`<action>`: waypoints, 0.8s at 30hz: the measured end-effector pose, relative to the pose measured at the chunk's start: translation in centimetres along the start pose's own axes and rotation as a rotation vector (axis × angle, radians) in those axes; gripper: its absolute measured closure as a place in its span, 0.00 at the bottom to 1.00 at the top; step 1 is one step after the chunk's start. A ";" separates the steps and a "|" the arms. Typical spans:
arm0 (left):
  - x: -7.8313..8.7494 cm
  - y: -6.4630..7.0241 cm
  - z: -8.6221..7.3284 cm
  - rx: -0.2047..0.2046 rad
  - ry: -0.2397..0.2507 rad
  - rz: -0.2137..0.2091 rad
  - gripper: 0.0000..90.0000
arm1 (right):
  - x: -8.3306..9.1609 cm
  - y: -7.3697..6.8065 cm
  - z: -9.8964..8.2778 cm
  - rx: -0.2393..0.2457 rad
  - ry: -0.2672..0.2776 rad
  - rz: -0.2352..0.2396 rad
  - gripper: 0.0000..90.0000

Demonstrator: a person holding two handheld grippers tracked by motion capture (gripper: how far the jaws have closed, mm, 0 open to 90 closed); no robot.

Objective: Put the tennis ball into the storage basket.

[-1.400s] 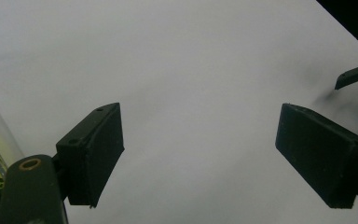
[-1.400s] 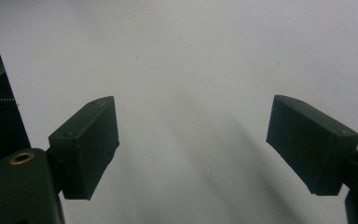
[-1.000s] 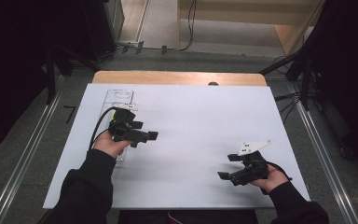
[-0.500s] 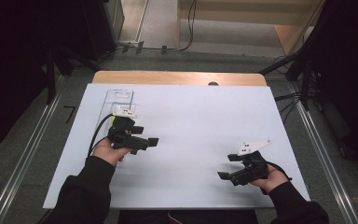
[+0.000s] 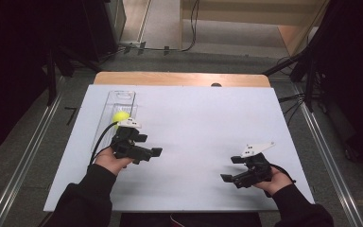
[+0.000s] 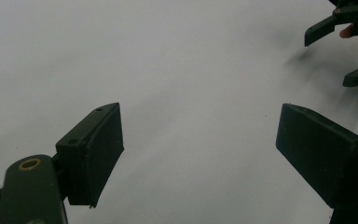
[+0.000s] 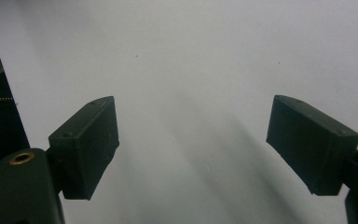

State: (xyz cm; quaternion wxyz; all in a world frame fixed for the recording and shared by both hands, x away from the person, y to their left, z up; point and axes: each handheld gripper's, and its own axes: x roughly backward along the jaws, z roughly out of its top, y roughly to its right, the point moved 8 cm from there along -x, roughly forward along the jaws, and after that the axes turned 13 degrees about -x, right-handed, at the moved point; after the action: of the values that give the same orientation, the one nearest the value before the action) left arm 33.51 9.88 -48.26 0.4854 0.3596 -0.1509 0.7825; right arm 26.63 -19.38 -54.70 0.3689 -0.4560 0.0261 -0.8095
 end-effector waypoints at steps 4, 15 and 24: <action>-0.1 0.4 -0.4 -0.006 -0.002 -0.004 0.17 | 0.0 0.0 0.0 -0.001 0.001 0.001 0.16; -0.1 1.1 -1.8 -0.018 -0.014 -0.012 0.17 | 0.0 0.0 0.0 0.002 0.000 0.000 0.16; -0.2 1.3 -2.9 -0.028 -0.027 -0.027 0.17 | 0.0 0.0 0.0 0.004 -0.001 0.000 0.16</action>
State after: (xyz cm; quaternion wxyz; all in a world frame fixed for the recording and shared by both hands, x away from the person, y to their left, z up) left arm 31.17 10.83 -50.28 0.4988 0.3651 -0.1634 0.7689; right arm 26.64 -19.39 -54.74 0.3700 -0.4556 0.0242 -0.8093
